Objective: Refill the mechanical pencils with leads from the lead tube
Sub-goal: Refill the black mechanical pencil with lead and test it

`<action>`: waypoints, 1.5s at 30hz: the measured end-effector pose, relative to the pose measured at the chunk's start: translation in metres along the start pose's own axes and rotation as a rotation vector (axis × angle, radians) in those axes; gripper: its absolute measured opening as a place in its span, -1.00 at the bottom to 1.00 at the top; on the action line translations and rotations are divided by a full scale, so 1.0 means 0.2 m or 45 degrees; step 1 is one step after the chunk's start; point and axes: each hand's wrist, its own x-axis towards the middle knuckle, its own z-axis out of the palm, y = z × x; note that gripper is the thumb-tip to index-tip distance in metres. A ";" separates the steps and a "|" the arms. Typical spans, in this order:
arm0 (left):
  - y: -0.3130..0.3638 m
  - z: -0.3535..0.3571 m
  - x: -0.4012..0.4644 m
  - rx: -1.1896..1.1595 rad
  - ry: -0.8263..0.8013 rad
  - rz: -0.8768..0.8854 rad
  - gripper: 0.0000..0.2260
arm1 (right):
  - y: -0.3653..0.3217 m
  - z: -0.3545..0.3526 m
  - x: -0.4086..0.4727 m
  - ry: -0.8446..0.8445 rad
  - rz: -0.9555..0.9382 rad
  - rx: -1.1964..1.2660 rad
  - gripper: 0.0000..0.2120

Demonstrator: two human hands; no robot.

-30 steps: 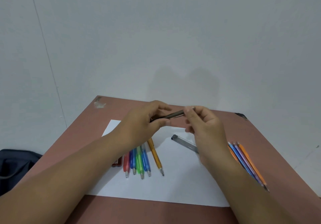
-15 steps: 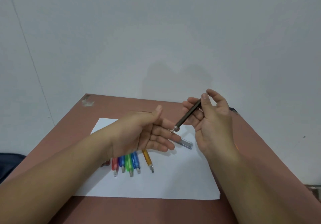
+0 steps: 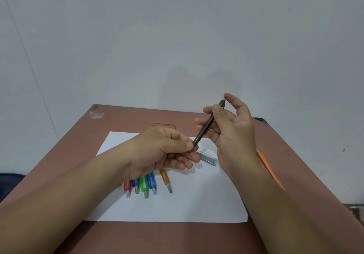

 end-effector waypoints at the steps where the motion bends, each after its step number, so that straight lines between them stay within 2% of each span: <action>1: 0.00 0.00 0.00 -0.002 -0.003 -0.008 -0.86 | 0.00 0.00 0.00 -0.011 -0.005 -0.011 -0.66; 5: 0.00 -0.01 0.00 -0.003 0.008 -0.017 -0.90 | 0.01 0.00 0.01 -0.025 0.036 0.084 -0.71; 8: 0.00 -0.02 0.00 0.004 0.030 -0.017 -0.89 | 0.02 -0.01 0.03 -0.052 0.279 0.434 -0.80; 11: 0.00 -0.02 0.00 0.037 0.053 -0.032 -0.89 | 0.04 -0.02 0.05 -0.080 0.475 0.742 -0.69; 14: 0.00 -0.01 0.01 0.031 0.068 -0.059 -0.86 | 0.05 -0.03 0.06 -0.110 0.478 0.866 -0.62; 17: 0.00 -0.01 0.01 -0.058 0.083 -0.084 -0.71 | 0.05 -0.05 0.06 -0.110 0.466 0.948 -0.63; 28: 0.01 -0.01 0.01 -0.163 0.036 -0.136 -0.43 | 0.05 -0.07 0.06 -0.042 0.409 1.008 -0.66; 45: 0.01 -0.02 0.01 -0.151 0.001 -0.142 -0.36 | 0.04 -0.08 0.07 0.002 0.347 1.042 -0.67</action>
